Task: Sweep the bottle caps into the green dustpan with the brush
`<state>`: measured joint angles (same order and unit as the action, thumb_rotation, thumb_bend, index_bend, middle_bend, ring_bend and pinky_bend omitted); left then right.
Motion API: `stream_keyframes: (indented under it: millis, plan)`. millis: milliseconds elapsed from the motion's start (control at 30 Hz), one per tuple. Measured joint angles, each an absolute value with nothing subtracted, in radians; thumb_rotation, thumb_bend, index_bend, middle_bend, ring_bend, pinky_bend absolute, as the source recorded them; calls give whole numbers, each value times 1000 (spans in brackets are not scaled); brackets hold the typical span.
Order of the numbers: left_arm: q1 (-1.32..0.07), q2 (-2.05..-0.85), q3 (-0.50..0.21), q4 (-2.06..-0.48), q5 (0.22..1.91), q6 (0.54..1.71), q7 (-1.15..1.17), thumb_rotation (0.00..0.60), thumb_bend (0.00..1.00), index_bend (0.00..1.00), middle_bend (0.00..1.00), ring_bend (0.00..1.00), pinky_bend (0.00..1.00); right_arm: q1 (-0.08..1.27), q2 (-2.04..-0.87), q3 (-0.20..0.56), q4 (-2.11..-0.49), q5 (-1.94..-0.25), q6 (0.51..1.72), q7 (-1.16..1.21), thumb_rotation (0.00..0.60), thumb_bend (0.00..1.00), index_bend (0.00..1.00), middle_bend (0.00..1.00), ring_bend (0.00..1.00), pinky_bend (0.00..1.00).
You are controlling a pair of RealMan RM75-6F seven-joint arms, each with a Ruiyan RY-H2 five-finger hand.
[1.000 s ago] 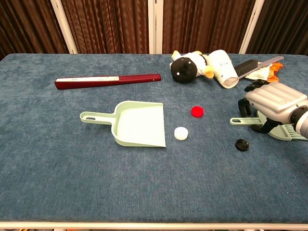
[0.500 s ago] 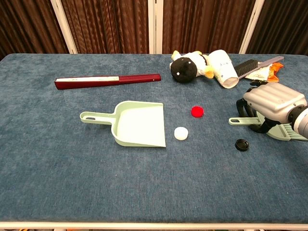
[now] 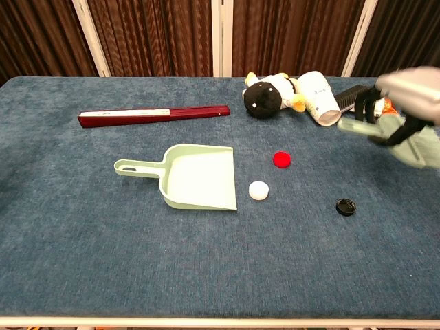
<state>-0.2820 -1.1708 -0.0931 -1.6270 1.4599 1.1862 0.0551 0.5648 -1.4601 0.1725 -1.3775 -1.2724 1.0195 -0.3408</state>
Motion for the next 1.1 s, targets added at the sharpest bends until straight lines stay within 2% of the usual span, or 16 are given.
stream_keyframes:
  millis: [267,467,633,767,1100]
  plan:
    - [-485,-1255,-155,-1630,1312,909,78,600,140,397,314,220,244,573,-1322,245,-1463,-1253,1033,-238,600,402,677,601,236,87]
    - [-596,-1398,-180,-1587,1183,826,178,600,154,398,329,230,253,580,-1279,252,-1482,-1216,1010,-221,600,401,677,601,236,86]
    - [-657,-1508,-179,-1529,1087,792,262,600,168,414,355,255,279,580,-1282,233,-1474,-1215,1003,-210,600,401,676,601,236,87]
    - [-686,-1589,-177,-1478,1015,791,289,600,208,469,418,320,338,579,-1286,220,-1459,-1217,1000,-199,600,401,677,601,236,87]
    - [-725,-1655,-196,-1424,908,834,315,600,244,472,442,346,376,577,-1285,204,-1443,-1222,999,-170,600,400,677,601,235,87]
